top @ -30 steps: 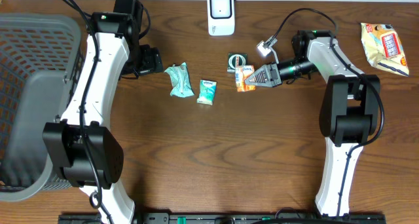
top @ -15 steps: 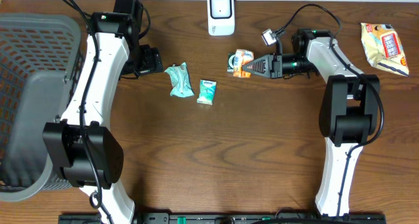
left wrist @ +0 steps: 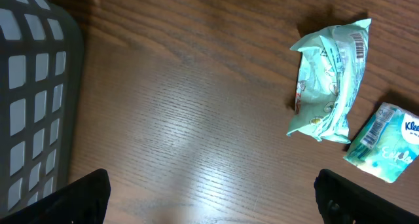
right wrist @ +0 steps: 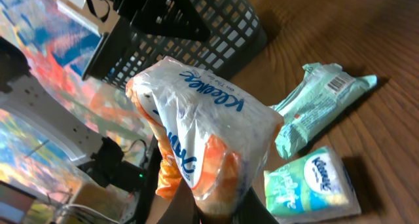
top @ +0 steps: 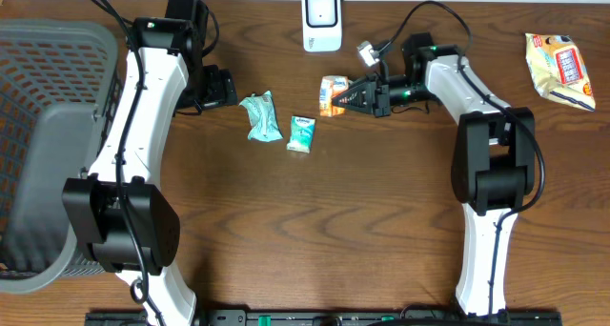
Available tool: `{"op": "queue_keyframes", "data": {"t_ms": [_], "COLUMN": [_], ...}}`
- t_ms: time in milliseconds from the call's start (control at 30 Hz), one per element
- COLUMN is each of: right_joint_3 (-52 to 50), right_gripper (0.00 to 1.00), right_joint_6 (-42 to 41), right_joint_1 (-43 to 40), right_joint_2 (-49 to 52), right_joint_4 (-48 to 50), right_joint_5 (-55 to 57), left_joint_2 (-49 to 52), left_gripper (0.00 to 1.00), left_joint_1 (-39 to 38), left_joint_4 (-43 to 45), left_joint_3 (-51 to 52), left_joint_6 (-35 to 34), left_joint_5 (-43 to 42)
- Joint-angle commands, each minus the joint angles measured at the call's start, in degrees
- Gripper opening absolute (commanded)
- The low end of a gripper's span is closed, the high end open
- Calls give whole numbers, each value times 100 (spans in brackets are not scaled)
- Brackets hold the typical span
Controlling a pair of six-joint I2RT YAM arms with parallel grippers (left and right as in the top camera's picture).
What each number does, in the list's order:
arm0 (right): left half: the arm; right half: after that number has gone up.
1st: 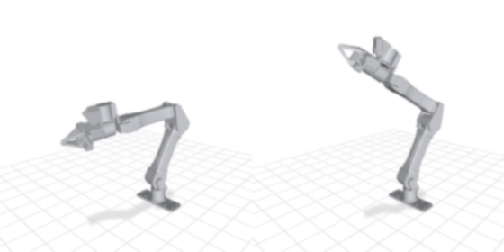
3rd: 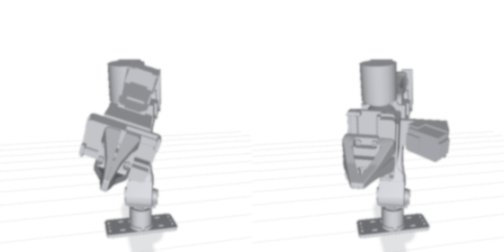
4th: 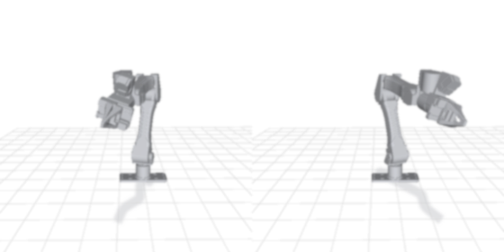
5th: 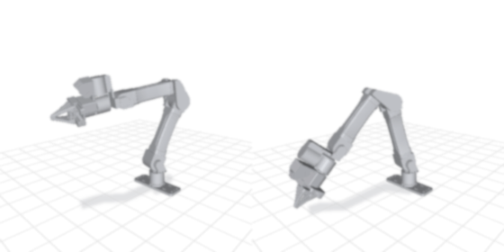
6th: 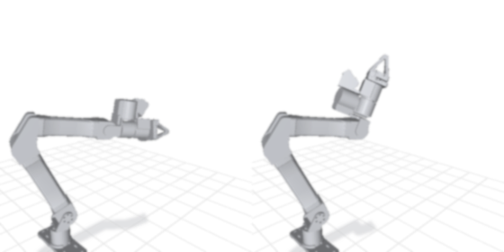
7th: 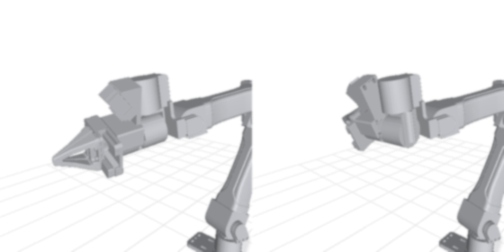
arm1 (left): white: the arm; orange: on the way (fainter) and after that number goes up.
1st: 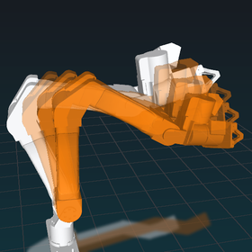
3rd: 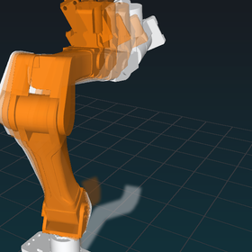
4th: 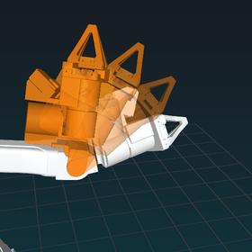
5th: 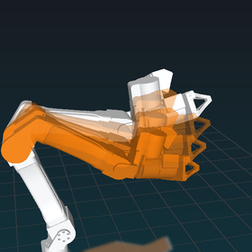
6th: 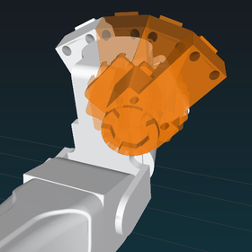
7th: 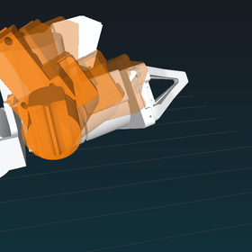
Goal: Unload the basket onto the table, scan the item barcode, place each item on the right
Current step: 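Lift the orange Kleenex pack and carry it toward the scanner, then hold the orange Kleenex pack in front of the scanner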
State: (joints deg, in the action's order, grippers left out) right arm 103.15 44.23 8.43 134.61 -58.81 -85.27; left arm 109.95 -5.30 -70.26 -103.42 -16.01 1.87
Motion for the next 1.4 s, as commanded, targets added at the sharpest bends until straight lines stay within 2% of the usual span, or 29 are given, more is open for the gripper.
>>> {"op": "queue_keyframes", "data": {"t_ms": [0,167,267,567,767,933,1100,1233,1367], "right_joint_3": [105,105,105,269,745,1117,1182,1169,1169], "right_gripper": [1,1,1,1,1,1,1,1,1], "right_joint_6": [83,13,-337,-2334,-2660,-3220,-2920,-2210,-2243], "right_joint_1": [81,83,92,243,498,876,1460,1725,1781], "right_joint_2": [-197,-197,-197,-240,-522,-704,-697,-664,-564], "right_joint_4": [105,114,131,179,166,494,1491,2535,3467], "right_joint_5": [-79,-26,310,3547,5051,7556,10489,11022,11016], "left_joint_2": [-11,-11,-11,-11,-11,-11,-11,-11,-11], "left_gripper": [98,98,98,98,98,98,98,98,98], "left_joint_1": [15,15,15,15,15,15,15,15,15], "left_joint_4": [-20,-20,-20,-20,-20,-20,-20,-20,-20], "left_joint_3": [57,57,57,57,57,57,57,57,57], "left_joint_6": [94,94,94,94,94,94,94,94,94], "left_joint_5": [74,76,76,76,74,74,76,74,76]}}
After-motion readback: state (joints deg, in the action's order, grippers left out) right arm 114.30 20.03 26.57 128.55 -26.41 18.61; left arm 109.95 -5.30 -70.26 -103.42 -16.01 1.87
